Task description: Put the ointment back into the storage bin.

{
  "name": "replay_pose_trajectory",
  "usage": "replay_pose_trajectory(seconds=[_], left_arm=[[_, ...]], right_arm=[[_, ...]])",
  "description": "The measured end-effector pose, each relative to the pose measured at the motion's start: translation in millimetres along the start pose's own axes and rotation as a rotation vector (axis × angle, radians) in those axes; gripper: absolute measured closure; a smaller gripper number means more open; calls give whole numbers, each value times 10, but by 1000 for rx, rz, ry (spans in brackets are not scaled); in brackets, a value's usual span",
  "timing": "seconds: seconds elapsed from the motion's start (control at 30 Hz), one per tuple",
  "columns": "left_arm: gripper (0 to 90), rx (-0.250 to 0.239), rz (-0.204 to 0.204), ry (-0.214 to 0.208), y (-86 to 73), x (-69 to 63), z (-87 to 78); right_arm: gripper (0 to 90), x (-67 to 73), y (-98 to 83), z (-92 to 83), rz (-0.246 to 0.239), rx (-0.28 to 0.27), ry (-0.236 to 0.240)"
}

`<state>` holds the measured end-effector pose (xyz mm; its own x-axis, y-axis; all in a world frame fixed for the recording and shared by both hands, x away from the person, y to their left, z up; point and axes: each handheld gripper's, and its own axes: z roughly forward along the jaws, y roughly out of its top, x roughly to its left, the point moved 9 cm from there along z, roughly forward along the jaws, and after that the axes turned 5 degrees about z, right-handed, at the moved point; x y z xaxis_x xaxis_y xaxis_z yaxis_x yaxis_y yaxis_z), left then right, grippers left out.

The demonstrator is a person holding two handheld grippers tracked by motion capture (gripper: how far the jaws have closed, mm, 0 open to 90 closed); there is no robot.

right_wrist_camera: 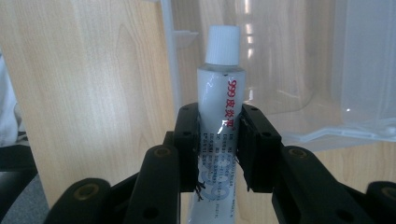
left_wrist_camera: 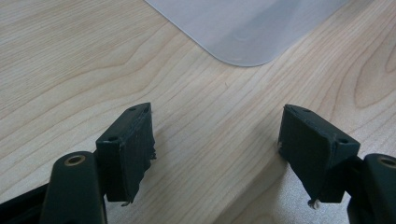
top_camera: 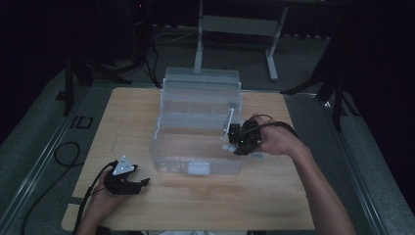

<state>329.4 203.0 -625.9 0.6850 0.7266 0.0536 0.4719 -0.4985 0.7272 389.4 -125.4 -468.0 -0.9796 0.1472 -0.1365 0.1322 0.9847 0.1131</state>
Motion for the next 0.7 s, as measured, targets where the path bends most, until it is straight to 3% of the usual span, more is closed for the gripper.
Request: replay_pose_trajectory(seconds=[0.17,0.7], left_arm=[[273,0,0,0,0,0,0],[274,0,0,0,0,0,0]], right_arm=[[703,0,38,-10,-20,-24,4],[702,2,143,67,-55,-3,11]])
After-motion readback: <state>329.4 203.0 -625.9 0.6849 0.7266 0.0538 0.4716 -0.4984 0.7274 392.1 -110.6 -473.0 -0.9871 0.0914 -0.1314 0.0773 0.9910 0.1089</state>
